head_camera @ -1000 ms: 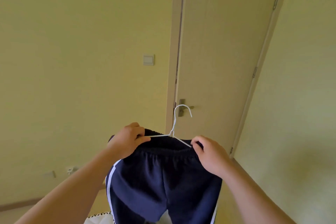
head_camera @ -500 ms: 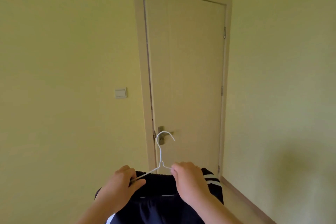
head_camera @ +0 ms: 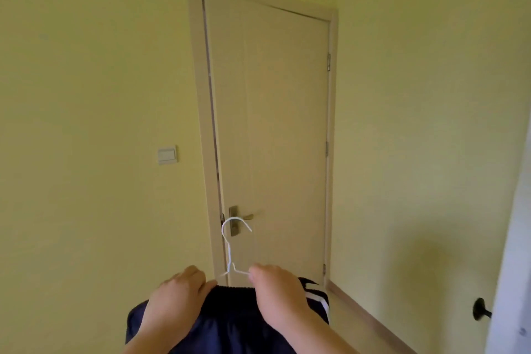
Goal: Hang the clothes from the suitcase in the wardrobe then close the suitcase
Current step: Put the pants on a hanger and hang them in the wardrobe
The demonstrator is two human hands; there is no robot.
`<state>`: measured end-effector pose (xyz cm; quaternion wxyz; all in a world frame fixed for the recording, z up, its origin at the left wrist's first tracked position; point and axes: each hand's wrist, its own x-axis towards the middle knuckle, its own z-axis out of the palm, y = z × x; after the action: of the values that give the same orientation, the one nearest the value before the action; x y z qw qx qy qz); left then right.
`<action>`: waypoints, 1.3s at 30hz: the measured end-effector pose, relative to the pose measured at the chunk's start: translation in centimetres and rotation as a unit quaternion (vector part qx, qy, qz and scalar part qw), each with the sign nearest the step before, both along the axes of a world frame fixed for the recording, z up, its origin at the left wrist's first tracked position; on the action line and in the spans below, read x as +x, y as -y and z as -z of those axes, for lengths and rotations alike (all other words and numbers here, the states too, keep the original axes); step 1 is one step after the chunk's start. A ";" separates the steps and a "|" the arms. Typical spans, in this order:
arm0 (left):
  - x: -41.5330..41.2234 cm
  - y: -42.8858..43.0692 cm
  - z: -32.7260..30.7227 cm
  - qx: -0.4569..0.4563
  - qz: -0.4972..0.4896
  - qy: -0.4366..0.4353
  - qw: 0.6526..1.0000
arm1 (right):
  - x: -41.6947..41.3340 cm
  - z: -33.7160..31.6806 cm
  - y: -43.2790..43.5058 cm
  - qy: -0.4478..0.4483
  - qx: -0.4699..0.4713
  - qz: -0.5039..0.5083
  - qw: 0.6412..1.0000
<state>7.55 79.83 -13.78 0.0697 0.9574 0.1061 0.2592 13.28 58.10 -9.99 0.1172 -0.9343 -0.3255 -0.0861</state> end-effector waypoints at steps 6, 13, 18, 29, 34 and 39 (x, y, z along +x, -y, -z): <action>0.3 -0.2 -0.7 0.035 0.064 0.090 0.993 | -0.7 -1.2 1.4 0.046 0.048 -0.005 0.998; -1.4 0.8 -5.4 0.097 0.106 0.145 0.979 | -0.9 -1.5 5.3 -0.081 0.076 0.034 0.993; -3.6 2.8 -8.3 0.130 0.107 0.155 0.973 | -2.0 -1.3 7.9 -0.139 0.123 0.043 0.982; -10.0 9.2 -11.4 0.220 0.080 0.120 0.965 | -7.8 -5.2 12.3 -0.201 0.123 0.025 0.972; -13.2 11.0 -12.6 0.204 0.031 0.019 0.978 | -10.8 -5.4 12.8 -0.146 0.161 -0.037 0.975; -17.1 13.2 -14.4 0.145 -0.013 -0.013 0.989 | -12.9 -6.9 14.7 -0.066 0.163 -0.062 0.982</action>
<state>-9.56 66.65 0.65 -0.0752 0.9593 0.0807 0.2601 0.43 43.39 -3.05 0.2942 -0.8843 -0.3560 -0.0692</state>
